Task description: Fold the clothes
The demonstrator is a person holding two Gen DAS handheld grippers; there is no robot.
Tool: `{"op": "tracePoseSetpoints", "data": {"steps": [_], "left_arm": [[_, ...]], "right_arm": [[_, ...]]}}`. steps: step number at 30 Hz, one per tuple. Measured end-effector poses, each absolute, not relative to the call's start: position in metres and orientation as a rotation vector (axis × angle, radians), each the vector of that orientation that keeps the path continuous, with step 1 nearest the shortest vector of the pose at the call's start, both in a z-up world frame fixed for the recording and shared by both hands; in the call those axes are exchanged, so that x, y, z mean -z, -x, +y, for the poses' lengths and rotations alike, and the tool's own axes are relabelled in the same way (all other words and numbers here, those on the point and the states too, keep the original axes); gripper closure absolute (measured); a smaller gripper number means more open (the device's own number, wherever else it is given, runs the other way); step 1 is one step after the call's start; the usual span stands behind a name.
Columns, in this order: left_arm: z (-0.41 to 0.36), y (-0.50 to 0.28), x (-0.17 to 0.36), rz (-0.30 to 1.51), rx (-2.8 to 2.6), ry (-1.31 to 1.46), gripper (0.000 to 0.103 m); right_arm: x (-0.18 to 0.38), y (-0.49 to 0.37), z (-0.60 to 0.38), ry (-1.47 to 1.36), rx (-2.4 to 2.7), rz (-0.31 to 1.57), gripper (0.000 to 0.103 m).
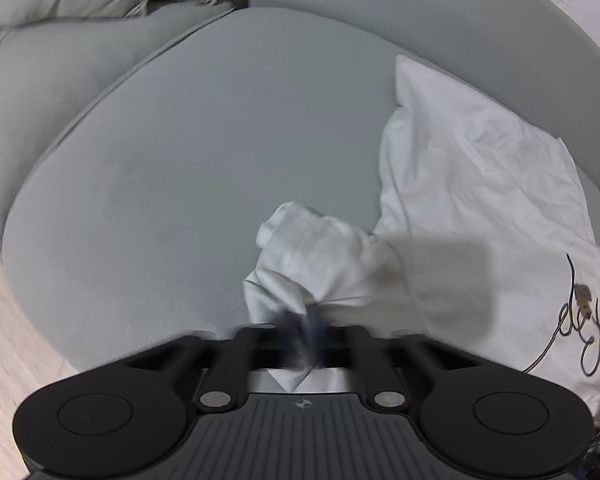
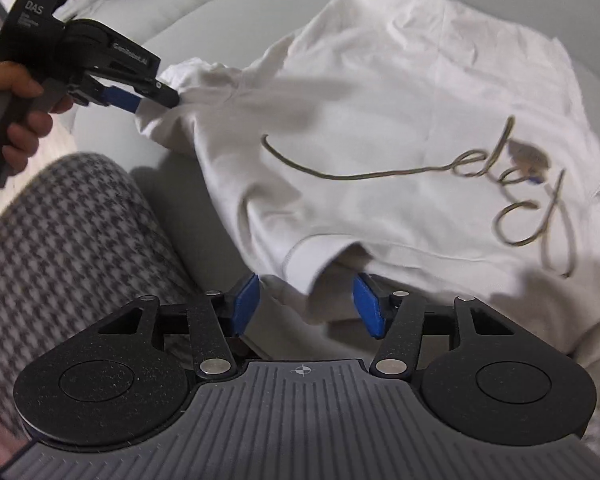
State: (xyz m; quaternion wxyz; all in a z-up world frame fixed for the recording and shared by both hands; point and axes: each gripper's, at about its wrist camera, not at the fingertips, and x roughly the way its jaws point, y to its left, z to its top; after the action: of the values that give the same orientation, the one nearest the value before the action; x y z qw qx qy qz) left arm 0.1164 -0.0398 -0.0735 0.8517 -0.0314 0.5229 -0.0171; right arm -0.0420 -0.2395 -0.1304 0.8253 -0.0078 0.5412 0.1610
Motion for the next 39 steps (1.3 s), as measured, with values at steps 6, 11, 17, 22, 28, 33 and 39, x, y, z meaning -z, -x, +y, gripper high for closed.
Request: {"op": "tracePoseSetpoints", "data": {"steps": [6, 11, 17, 22, 28, 33, 39], "left_arm": [[-0.048, -0.117, 0.076, 1.134, -0.013, -0.115, 0.096], [-0.042, -0.105, 0.069, 1.121, -0.038, -0.053, 0.071], [-0.055, -0.112, 0.031, 0.935, 0.053, 0.026, 0.064], [-0.078, -0.159, 0.039, 0.960, 0.064, 0.087, 0.064], [-0.123, -0.181, 0.071, 1.101, 0.148, 0.016, 0.063], [-0.157, -0.144, 0.108, 1.229, 0.298, -0.070, 0.061], [-0.162, -0.095, 0.105, 1.235, 0.371, -0.196, 0.056]], "right_arm": [[0.135, 0.039, -0.234, -0.018, -0.405, 1.330, 0.101], [0.143, 0.034, -0.226, 0.008, -0.394, 1.367, 0.069], [0.081, 0.038, -0.261, 0.023, -0.339, 1.104, 0.048], [0.063, -0.006, -0.312, 0.013, -0.174, 0.982, 0.048], [0.086, -0.046, -0.351, -0.056, -0.083, 1.024, 0.048], [0.132, -0.046, -0.357, -0.068, -0.042, 1.185, 0.049], [0.144, -0.004, -0.351, 0.011, -0.059, 1.265, 0.048]]}}
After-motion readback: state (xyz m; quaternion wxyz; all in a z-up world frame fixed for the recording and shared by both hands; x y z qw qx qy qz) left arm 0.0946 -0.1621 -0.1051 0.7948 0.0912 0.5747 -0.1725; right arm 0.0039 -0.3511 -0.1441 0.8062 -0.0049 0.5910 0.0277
